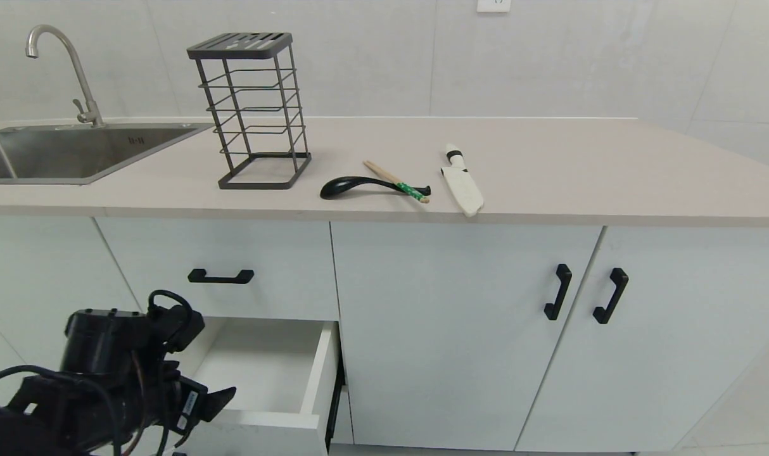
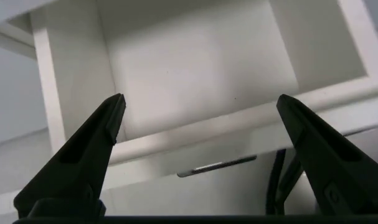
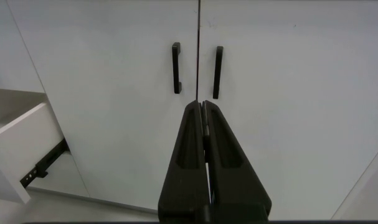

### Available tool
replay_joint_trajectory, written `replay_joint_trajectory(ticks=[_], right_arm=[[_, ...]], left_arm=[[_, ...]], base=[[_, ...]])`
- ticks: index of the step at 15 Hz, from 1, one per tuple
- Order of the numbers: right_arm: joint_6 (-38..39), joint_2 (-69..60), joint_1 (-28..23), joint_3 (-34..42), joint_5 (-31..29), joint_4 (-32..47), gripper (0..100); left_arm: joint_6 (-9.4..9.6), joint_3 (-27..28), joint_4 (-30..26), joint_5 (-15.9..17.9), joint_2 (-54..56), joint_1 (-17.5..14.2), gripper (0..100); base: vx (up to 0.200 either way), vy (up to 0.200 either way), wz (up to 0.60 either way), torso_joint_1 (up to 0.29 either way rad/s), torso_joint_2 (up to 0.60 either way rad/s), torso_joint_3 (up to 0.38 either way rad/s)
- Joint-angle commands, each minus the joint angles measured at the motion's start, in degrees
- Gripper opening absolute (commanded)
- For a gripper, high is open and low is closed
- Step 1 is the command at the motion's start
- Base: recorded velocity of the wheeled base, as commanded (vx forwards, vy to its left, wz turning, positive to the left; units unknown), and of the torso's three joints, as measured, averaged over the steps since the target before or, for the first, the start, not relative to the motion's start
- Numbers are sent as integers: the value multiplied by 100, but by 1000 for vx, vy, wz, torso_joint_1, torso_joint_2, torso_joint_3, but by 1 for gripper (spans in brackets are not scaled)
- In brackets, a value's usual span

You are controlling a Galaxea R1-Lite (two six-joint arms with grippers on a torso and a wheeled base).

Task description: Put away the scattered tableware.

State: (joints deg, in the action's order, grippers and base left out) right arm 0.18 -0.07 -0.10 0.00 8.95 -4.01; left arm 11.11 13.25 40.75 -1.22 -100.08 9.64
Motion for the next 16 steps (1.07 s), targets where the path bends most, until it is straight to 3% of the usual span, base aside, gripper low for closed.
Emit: replay_joint_trajectory(ticks=[1, 4, 10, 13, 15, 16], right_arm=[[-1, 7, 1, 0, 2, -3, 0], [-1, 7, 1, 0, 2, -12, 0], [-1, 7, 1, 0, 2, -12, 0], [8, 7, 1, 0, 2, -12, 0], [-1, 7, 1, 0, 2, -12, 0], [8, 7, 1, 0, 2, -12, 0]], left_arm=[[-372, 213, 29, -221, -723, 486, 100], [-530, 204, -6, -414, -899, 556, 100], [-522, -183, -32, -414, -635, 574, 100], [-469, 107, 170, -388, 376, 600, 100], [-469, 64, 126, -388, 1096, 802, 100], [-487, -156, 73, -397, 2063, 917, 100]], base=[[0, 0, 0, 0, 0, 0], [0, 0, 0, 0, 0, 0], [0, 0, 0, 0, 0, 0], [0, 0, 0, 0, 0, 0], [0, 0, 0, 0, 0, 0], [0, 0, 0, 0, 0, 0]])
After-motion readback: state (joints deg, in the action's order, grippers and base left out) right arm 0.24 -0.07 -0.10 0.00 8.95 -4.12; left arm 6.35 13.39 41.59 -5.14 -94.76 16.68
